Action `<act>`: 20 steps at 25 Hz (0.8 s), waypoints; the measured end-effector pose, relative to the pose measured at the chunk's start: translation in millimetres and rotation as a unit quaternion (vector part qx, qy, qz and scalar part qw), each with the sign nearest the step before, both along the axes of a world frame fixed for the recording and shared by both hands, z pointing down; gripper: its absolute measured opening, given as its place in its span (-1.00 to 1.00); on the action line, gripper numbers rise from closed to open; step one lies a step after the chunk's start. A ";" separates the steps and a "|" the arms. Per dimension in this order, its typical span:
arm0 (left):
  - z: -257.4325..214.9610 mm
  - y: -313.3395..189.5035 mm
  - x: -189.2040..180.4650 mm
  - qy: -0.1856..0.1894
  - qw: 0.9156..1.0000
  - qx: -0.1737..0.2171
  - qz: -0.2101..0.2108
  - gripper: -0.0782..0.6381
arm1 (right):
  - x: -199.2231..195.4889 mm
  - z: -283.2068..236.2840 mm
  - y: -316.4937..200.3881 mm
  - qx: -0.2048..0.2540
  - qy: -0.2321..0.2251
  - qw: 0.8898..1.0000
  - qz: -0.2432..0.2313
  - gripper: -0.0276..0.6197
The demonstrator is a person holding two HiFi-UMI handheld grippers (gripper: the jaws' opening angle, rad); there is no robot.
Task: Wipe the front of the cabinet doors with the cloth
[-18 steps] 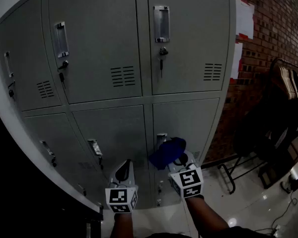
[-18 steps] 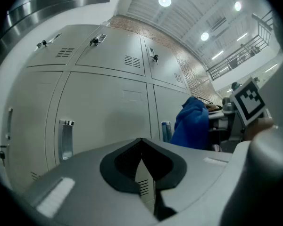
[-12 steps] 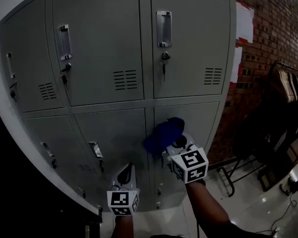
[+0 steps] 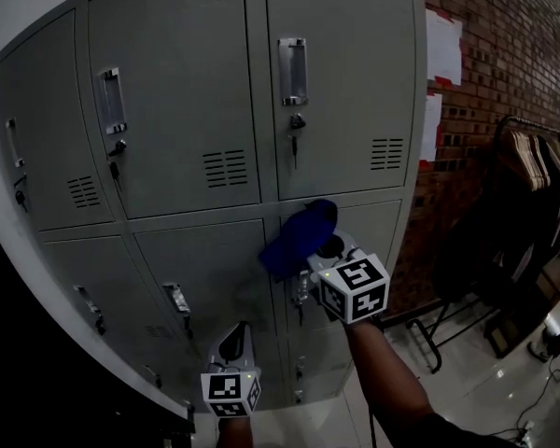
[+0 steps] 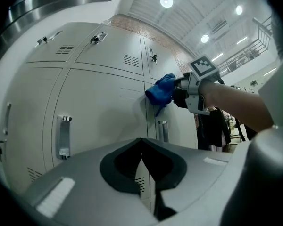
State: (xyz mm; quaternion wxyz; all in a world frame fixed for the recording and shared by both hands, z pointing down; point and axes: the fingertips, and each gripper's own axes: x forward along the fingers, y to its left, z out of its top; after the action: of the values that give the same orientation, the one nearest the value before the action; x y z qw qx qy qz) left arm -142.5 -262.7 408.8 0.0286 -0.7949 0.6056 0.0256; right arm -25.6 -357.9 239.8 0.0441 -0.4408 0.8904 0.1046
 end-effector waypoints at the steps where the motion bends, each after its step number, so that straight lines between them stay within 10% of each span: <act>1: 0.1 -0.4 -1.1 0.001 1.000 0.001 -0.003 -0.73 | 6.1 0.0 -0.9 0.003 0.002 1.000 0.007 -0.69; 20: 6.2 -12.4 43.6 -0.002 1.000 0.002 0.013 -0.73 | 175.5 -4.8 -31.1 -0.010 -0.018 0.993 0.114 -0.69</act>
State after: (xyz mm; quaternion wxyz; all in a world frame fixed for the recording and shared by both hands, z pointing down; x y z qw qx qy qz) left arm -99.0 -275.2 415.0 0.0312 -0.8026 0.5952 0.0259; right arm 149.9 -389.0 235.0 0.0431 -0.5416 0.8344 0.0922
